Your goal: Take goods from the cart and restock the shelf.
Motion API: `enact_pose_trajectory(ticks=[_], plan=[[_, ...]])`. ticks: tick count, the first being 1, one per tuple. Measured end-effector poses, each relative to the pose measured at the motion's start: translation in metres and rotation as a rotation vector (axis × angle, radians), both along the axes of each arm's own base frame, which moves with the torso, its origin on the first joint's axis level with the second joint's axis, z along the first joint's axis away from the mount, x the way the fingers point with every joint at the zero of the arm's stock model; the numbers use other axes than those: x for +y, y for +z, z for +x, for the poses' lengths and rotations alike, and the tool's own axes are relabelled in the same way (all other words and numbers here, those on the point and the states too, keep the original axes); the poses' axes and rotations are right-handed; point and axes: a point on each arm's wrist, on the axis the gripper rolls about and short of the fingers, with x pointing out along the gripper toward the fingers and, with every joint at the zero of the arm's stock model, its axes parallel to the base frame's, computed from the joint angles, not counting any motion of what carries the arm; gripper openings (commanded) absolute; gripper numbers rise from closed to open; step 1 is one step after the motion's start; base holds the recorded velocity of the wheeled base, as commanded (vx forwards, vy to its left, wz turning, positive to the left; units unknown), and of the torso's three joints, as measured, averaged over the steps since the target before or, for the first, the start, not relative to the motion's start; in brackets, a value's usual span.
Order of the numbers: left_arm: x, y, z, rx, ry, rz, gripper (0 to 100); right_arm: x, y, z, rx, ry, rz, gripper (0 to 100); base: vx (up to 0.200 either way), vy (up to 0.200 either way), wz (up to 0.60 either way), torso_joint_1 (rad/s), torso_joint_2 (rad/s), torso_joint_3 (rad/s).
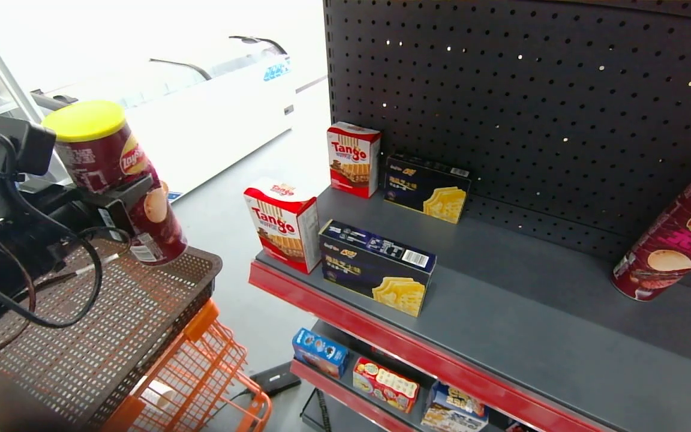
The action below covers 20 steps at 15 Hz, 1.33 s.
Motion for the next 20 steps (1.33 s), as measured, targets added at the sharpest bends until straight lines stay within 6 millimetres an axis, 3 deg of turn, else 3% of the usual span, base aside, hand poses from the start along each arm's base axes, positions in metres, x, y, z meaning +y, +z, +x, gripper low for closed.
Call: enact_pose_trajectory(ticks=[5, 11, 14, 20], plan=[[-0.04, 0.015, -0.049, 0.07, -0.276, 0.011, 0, 0.0, 0.0, 0.0, 0.0, 0.001, 0.0, 100, 0.0, 0.0, 0.0, 0.0, 0.0, 0.0], [-0.063, 0.024, -0.061, 0.019, -0.443, 0.01, 0, 0.0, 0.0, 0.0, 0.0, 0.0, 0.0, 100, 0.0, 0.0, 0.0, 0.0, 0.0, 0.0], [-0.085, 0.017, -0.078, 0.143, -0.617, -0.073, 0, 0.0, 0.0, 0.0, 0.0, 0.0, 0.0, 100, 0.0, 0.0, 0.0, 0.0, 0.0, 0.0], [-0.094, 0.011, -0.094, 0.153, -0.775, -0.063, 0, 0.0, 0.0, 0.0, 0.0, 0.0, 0.0, 100, 0.0, 0.0, 0.0, 0.0, 0.0, 0.0]])
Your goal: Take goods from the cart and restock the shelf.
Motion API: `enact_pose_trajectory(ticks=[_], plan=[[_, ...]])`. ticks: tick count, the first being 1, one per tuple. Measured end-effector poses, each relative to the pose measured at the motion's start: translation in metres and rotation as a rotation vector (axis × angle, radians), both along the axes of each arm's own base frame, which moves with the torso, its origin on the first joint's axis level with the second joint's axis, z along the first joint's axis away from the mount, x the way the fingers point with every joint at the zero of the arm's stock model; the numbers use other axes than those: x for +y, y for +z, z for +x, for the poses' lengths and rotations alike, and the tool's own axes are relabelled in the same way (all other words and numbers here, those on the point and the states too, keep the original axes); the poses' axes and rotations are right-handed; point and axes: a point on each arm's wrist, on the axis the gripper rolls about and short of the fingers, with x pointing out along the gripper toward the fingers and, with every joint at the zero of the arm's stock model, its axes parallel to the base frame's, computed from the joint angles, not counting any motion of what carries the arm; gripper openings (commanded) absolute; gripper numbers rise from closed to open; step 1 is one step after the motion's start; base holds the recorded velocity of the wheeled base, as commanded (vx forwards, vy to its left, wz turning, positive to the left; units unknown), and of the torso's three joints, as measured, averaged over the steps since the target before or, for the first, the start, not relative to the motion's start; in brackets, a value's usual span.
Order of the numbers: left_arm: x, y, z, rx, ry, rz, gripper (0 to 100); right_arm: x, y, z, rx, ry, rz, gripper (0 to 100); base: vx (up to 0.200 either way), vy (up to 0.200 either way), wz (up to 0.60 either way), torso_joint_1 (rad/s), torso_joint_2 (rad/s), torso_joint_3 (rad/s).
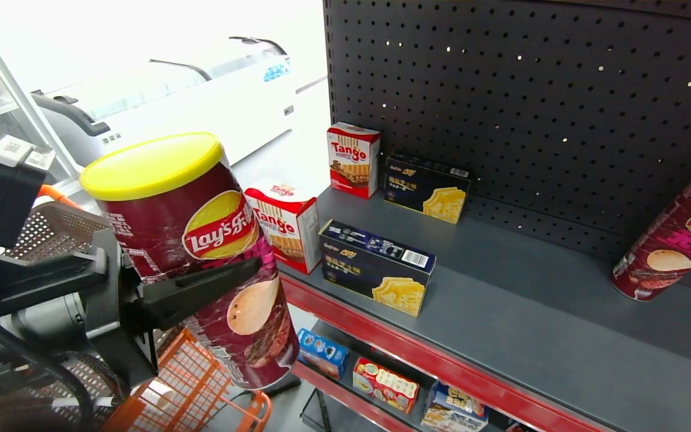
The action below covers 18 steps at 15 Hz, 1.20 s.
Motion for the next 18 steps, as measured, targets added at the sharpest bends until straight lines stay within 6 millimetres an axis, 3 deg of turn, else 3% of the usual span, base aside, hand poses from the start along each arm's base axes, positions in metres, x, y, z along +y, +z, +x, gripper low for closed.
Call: enact_pose_trajectory(ticks=[8, 18], plan=[[-0.022, 0.0, -0.005, -0.001, -0.173, -0.002, 0, 0.0, 0.0, 0.0, 0.001, 0.004, -0.001, 100, 0.0, 0.0, 0.0, 0.0, 0.0, 0.0], [-0.031, 0.003, 0.008, -0.003, -0.182, 0.002, 0, 0.0, 0.0, 0.0, 0.0, 0.003, -0.002, 100, 0.0, 0.0, -0.6, 0.003, 0.0, 0.001]])
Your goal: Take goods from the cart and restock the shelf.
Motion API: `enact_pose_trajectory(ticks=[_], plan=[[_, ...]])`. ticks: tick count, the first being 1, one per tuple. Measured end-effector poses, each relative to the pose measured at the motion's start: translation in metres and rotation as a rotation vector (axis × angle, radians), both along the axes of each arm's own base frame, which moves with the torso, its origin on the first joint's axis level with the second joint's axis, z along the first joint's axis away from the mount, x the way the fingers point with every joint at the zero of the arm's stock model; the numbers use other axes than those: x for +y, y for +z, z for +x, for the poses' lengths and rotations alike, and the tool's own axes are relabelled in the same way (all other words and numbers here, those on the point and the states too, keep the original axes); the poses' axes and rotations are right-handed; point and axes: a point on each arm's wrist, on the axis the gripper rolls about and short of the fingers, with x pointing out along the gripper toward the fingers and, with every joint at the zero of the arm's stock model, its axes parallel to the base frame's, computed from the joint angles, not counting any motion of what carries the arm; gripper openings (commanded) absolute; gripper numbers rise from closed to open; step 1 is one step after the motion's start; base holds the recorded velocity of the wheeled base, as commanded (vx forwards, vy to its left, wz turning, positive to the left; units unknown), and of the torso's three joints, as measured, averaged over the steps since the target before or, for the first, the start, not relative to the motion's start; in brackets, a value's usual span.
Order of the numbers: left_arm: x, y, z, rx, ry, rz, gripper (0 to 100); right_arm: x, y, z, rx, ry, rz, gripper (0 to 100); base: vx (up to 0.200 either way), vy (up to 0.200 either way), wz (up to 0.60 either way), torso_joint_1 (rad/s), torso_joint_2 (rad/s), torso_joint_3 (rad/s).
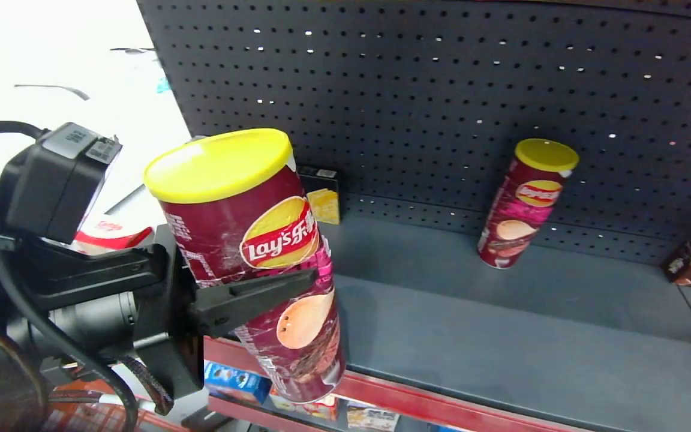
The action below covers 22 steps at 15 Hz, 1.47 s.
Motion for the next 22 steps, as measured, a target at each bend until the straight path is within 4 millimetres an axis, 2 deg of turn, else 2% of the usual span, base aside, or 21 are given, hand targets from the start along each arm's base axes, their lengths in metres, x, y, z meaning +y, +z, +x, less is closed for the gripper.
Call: enact_pose_trajectory(ticks=[2, 15, 18, 19, 22], plan=[[-0.001, 0.0, 0.001, -0.001, 0.0, -0.001, 0, 0.0, 0.0, 0.0, 0.0, 0.0, 0.0, 100, 0.0, 0.0, -0.6, 0.005, 0.0, 0.005], [0.002, 0.0, 0.001, -0.001, 0.011, 0.001, 0, 0.0, 0.0, 0.0, 0.003, 0.002, 0.0, 100, 0.0, 0.0, 0.0, 0.0, 0.0, 0.0], [0.003, -0.005, 0.001, 0.015, 0.018, 0.011, 0, 0.0, 0.0, 0.0, 0.007, 0.01, -0.002, 100, 0.0, 0.0, 0.0, 0.0, 0.0, 0.0], [0.004, -0.004, 0.003, 0.012, 0.025, 0.009, 0, 0.0, 0.004, 0.0, 0.005, 0.014, 0.001, 100, 0.0, 0.0, 0.0, 0.0, 0.0, 0.0], [0.003, -0.002, 0.009, 0.009, 0.038, 0.007, 0, 0.0, 0.048, 0.001, -0.033, 0.033, 0.017, 100, 0.0, 0.0, 0.0, 0.0, 0.0, 0.0]])
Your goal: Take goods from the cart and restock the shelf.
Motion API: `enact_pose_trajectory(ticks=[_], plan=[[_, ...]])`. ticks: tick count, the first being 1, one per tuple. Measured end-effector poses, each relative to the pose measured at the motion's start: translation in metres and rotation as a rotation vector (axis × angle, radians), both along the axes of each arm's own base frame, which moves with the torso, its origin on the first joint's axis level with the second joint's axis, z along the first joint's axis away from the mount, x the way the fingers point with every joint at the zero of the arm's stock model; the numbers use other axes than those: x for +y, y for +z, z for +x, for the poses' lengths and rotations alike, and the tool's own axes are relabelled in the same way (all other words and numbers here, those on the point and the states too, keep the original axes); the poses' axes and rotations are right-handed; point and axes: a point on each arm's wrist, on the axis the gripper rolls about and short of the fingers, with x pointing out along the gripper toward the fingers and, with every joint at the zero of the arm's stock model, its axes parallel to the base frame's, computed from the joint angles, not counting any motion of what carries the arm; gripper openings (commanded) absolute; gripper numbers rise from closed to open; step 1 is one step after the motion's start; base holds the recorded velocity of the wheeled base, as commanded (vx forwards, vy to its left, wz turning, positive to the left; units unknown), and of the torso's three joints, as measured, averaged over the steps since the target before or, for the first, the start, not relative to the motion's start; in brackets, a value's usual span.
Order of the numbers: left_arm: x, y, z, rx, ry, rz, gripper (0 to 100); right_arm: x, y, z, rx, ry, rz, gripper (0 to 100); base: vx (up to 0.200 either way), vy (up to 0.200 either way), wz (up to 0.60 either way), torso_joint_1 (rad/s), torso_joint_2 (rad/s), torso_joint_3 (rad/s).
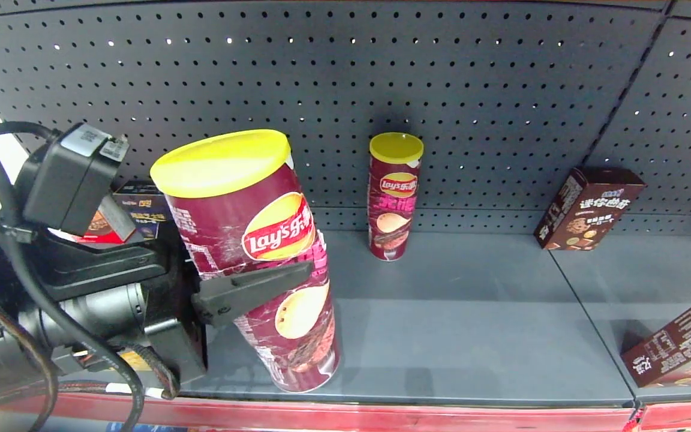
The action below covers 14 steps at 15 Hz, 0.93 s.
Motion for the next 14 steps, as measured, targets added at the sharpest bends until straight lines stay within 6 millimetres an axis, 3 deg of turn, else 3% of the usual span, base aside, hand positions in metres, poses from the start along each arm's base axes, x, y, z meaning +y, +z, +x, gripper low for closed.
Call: enact_pose_trajectory(ticks=[3, 7, 9, 14], plan=[[-0.002, -0.003, 0.005, 0.003, 0.001, 0.001, 0, 0.0, 0.055, 0.018, -0.01, 0.052, 0.005, 100, 0.0, 0.0, 0.0, 0.0, 0.0, 0.0], [-0.004, -0.007, 0.009, 0.019, 0.002, 0.009, 0, 0.008, 0.121, 0.069, 0.032, 0.204, -0.023, 100, 0.0, 0.0, 0.0, 0.0, 0.0, 0.0], [-0.004, -0.006, 0.011, 0.018, 0.01, 0.008, 0, 0.016, 0.135, 0.101, 0.072, 0.257, -0.074, 100, 0.0, 0.0, 0.0, 0.0, 0.0, 0.0], [0.0, -0.01, 0.015, 0.031, 0.036, 0.015, 0, 0.035, 0.148, 0.182, 0.08, 0.303, -0.166, 100, 0.0, 0.0, 0.0, 0.0, 0.0, 0.0]])
